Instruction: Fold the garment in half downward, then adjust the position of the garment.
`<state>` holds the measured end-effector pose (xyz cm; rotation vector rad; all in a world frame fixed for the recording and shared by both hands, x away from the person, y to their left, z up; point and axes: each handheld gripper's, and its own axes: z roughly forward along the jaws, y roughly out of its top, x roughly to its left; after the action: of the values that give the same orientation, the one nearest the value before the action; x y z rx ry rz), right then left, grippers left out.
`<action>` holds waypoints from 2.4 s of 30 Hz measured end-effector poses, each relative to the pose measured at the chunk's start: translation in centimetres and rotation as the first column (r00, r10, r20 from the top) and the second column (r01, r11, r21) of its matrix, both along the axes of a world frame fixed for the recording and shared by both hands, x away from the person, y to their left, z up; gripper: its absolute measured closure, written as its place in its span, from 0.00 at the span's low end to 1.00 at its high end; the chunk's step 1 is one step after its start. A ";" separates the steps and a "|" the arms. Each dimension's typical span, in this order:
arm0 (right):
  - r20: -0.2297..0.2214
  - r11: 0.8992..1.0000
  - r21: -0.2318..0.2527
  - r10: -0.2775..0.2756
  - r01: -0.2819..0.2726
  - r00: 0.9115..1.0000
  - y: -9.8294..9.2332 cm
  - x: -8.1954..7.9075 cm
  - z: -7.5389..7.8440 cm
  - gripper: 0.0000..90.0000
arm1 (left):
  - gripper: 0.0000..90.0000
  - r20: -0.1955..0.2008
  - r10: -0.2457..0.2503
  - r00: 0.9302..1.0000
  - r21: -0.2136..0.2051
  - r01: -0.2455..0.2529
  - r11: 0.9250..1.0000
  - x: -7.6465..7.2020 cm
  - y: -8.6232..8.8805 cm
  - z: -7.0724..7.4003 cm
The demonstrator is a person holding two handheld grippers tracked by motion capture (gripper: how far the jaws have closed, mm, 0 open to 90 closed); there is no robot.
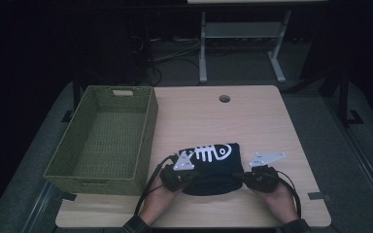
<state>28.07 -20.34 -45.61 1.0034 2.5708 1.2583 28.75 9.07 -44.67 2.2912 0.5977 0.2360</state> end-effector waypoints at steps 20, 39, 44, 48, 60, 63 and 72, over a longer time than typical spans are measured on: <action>0.078 1.000 0.001 -0.003 0.003 0.997 0.5 0.8 1.9 1.00 | 1.00 0.050 0.083 0.995 -0.083 -0.078 0.994 1.9 1.2 3.3; 0.028 0.998 -0.042 -0.054 0.056 0.998 1.8 6.4 -0.8 1.00 | 1.00 0.045 0.246 0.968 0.071 -0.248 0.966 7.7 0.5 -0.3; 0.036 0.998 -0.029 -0.060 0.061 0.998 1.8 6.1 -0.5 0.99 | 1.00 0.025 0.246 0.969 0.042 -0.247 0.968 7.7 0.7 -0.3; 0.053 0.997 -0.001 -0.075 0.075 0.996 1.0 5.6 0.3 0.89 | 0.96 0.015 0.259 0.966 0.004 -0.259 0.966 7.9 1.2 -0.3; 0.101 0.981 -0.013 -0.192 0.194 0.976 -2.3 3.3 1.0 0.45 | 0.50 -0.016 0.275 0.961 -0.072 -0.275 0.959 7.2 1.5 0.8; 0.098 0.974 -0.025 -0.223 0.226 0.970 -3.1 2.6 0.9 0.37 | 0.41 -0.027 0.282 0.959 -0.090 -0.283 0.955 6.8 1.6 1.1; 0.078 0.957 -0.025 -0.287 0.290 0.955 -5.7 0.2 0.1 0.32 | 0.31 -0.050 0.247 0.968 -0.113 -0.251 0.961 4.8 1.6 2.0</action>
<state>28.27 -25.99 -45.50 1.2460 2.2792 1.1431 33.58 10.72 -42.72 2.1079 0.8965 0.2728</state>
